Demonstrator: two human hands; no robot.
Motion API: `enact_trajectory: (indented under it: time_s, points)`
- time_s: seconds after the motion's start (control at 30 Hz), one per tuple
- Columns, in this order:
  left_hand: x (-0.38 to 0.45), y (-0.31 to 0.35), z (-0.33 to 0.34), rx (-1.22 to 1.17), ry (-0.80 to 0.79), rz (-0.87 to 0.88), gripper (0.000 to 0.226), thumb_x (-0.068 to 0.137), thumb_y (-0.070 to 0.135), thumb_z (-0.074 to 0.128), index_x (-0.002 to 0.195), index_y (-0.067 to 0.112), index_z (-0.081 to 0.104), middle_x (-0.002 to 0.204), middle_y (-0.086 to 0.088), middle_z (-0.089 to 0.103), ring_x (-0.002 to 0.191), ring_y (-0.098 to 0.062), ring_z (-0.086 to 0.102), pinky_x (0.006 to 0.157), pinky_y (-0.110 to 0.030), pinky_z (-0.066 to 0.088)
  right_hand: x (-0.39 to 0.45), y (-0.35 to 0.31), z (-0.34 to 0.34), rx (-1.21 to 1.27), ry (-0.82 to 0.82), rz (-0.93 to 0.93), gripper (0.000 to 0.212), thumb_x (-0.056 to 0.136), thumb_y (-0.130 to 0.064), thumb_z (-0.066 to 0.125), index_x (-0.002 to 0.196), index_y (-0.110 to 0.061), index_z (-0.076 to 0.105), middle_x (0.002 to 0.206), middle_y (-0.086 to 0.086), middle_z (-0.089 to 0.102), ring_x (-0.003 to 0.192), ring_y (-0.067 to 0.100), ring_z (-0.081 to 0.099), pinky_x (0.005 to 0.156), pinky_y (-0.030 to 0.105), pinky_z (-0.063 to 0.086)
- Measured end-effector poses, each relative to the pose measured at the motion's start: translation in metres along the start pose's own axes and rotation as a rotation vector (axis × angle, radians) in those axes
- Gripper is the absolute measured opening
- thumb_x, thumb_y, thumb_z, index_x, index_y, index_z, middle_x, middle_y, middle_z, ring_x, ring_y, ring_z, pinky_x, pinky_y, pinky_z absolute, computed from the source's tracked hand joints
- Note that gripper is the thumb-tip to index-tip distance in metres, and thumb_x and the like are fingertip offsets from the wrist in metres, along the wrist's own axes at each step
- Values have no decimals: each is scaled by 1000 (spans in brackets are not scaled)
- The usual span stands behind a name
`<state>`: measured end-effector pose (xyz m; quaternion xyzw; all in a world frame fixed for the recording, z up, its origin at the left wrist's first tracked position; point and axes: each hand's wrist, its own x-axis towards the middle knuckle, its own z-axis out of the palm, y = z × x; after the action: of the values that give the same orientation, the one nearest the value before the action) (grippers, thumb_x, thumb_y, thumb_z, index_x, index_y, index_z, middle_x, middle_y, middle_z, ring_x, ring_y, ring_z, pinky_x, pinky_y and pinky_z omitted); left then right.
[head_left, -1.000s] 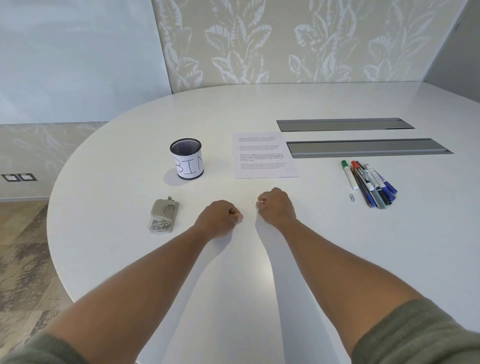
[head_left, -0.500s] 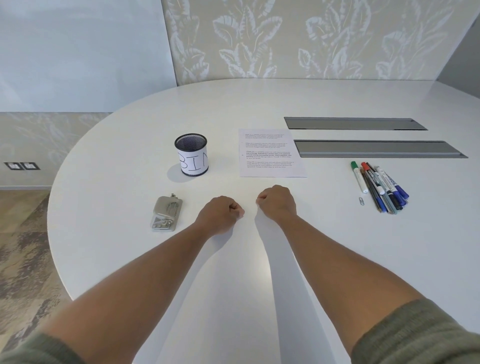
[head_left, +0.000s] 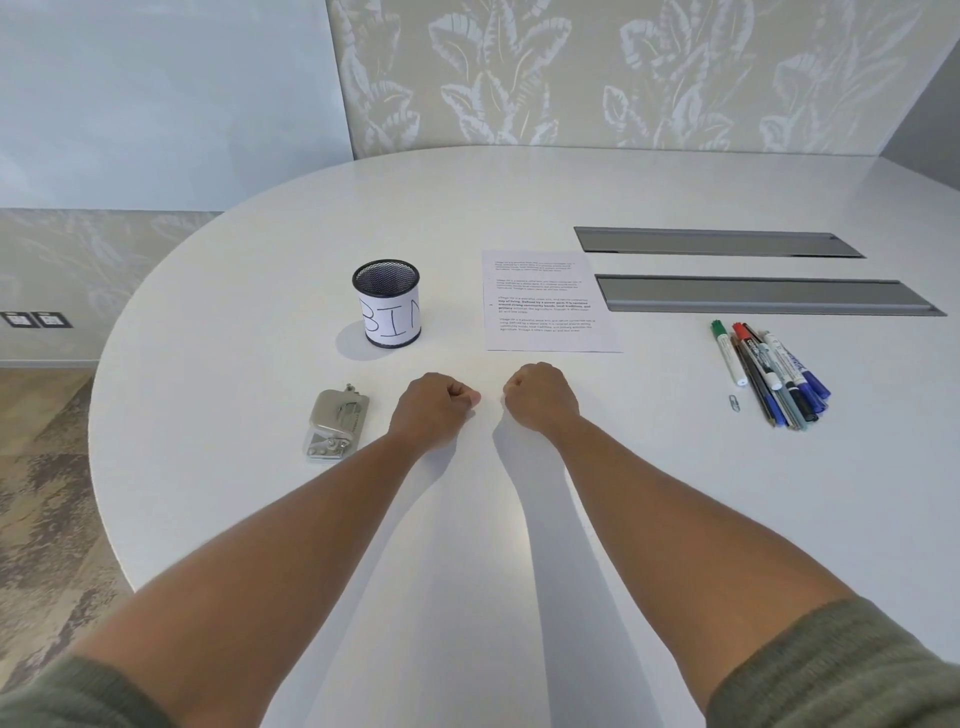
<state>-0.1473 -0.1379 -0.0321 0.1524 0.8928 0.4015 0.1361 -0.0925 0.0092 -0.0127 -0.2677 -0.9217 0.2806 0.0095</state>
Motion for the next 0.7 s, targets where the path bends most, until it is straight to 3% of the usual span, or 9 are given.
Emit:
enact_trajectory:
  time_s: [0.1,0.17,0.27,0.43,0.53,0.7]
  points:
    - [6,5,-10,9,88,23,14,90,34,65,81,24,70,73,16,65,59,4,57,55,-20,37,6,-14,0,100,1,-38,21,84,-8,49,87,-4,69,102,6,69,93,28,65,76,37,55]
    - [12,10,-19,5,151,60,12,90,34,65,85,25,71,81,15,67,64,1,60,59,-21,39,13,-25,-2,175,-3,-68,21,85,-11,51,69,-9,65,89,2,68,82,27,63,68,37,52]
    - [24,17,-36,-8,233,123,12,91,34,64,88,25,71,89,15,69,81,-8,61,71,-25,43,22,-47,-5,248,27,-113,39,84,-12,53,47,-20,42,58,-7,49,64,20,48,55,28,38]
    - [48,25,-71,-25,343,154,10,90,36,63,84,31,69,80,22,64,81,-4,60,66,-19,39,43,-88,-12,342,68,-199,27,86,-19,57,60,-24,56,72,-6,60,70,18,55,64,34,51]
    - [63,29,-91,-24,379,138,10,89,37,64,81,34,67,83,19,66,82,-7,61,70,-23,41,59,-110,-16,377,71,-230,23,87,-18,57,64,-25,59,67,-10,58,63,17,54,57,32,47]
    - [85,34,-125,-16,418,99,11,84,37,68,74,35,69,77,19,66,73,-10,61,56,-22,39,83,-137,-20,343,66,-268,23,88,-23,61,64,-25,62,61,-9,57,52,12,50,54,27,43]
